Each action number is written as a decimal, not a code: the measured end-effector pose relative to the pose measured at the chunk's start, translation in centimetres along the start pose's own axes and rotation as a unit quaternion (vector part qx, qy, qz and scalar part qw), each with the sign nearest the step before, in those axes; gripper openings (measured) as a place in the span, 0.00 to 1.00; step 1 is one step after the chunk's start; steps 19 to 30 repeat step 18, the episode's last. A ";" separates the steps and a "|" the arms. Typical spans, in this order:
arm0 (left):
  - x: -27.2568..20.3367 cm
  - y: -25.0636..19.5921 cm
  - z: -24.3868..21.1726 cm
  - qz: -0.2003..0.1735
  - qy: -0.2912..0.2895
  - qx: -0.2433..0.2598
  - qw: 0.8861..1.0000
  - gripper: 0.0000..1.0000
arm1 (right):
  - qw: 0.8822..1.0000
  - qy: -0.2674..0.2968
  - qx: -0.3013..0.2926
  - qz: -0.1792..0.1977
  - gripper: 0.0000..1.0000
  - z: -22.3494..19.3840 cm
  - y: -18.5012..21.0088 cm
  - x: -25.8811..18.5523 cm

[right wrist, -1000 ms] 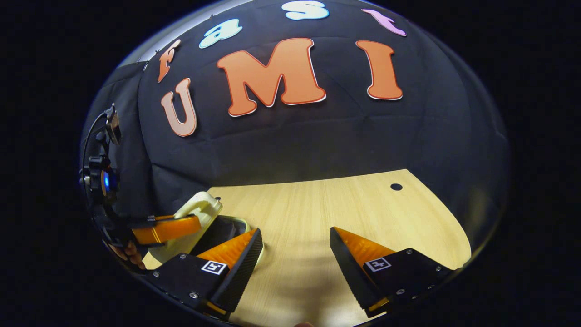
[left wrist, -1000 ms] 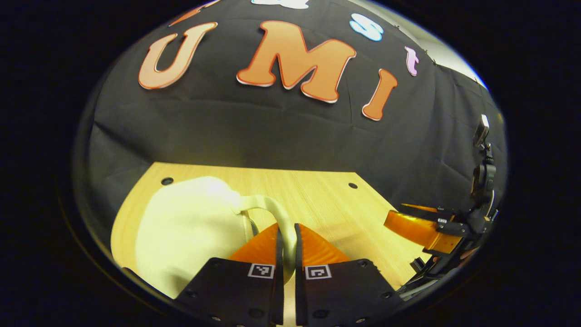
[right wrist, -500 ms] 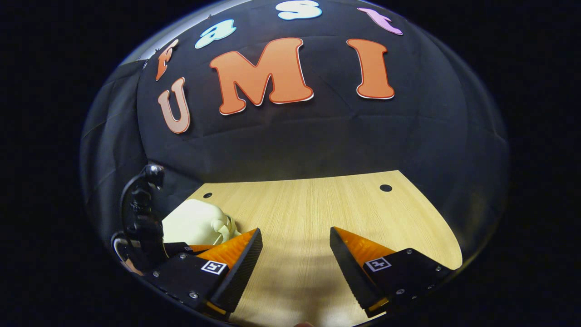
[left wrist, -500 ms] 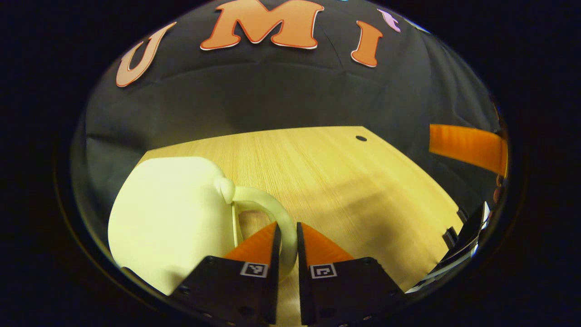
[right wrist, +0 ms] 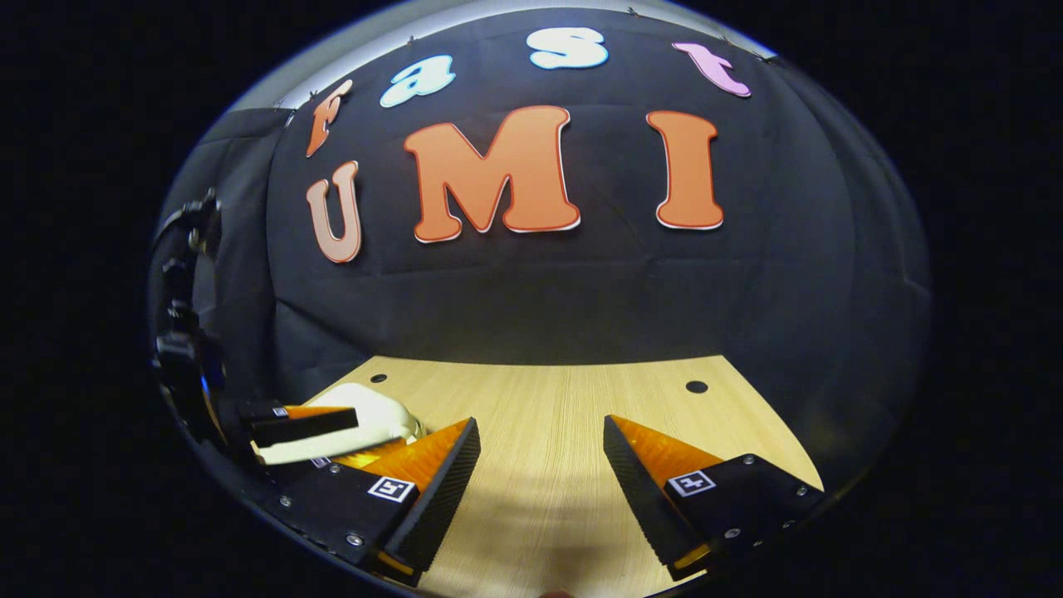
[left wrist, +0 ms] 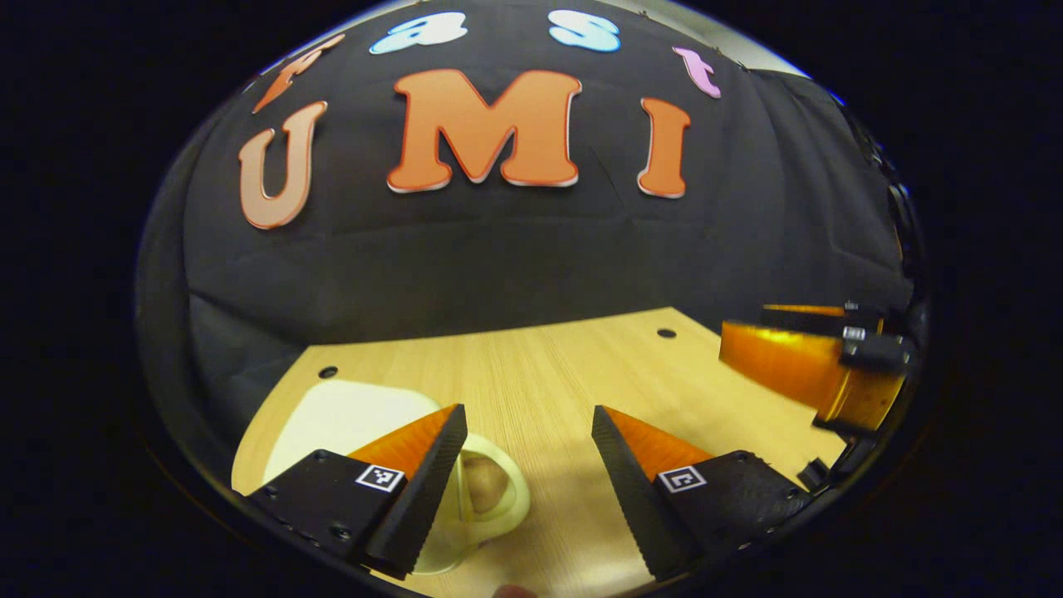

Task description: First open the suitcase, pack the skin care products into it, and then close the suitcase.

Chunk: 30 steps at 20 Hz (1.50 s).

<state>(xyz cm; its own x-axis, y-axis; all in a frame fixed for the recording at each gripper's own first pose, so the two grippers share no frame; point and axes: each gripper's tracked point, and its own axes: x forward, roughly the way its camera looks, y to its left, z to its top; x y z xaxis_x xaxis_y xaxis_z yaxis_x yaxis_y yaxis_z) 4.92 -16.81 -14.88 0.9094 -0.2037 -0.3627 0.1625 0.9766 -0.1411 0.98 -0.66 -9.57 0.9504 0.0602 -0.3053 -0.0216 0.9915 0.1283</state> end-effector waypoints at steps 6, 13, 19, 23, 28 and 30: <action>-4.6 4.6 7.3 0.072 -0.106 -0.027 0.991 0.96 | 0.998 -0.058 -0.030 0.006 0.95 3.6 2.3 -0.7; -7.3 5.1 9.7 0.089 -0.157 0.000 0.984 0.97 | 0.996 -0.075 -0.045 0.010 0.95 3.5 4.2 -2.0; -7.6 5.0 10.0 0.078 -0.168 0.005 0.983 0.97 | 0.995 -0.093 -0.039 0.013 0.95 4.2 4.8 -2.5; -7.6 5.0 10.0 0.078 -0.168 0.005 0.983 0.97 | 0.995 -0.093 -0.039 0.013 0.95 4.2 4.8 -2.5; -7.6 5.0 10.0 0.078 -0.168 0.005 0.983 0.97 | 0.995 -0.093 -0.039 0.013 0.95 4.2 4.8 -2.5; -7.6 5.0 10.0 0.078 -0.168 0.005 0.983 0.97 | 0.995 -0.093 -0.039 0.013 0.95 4.2 4.8 -2.5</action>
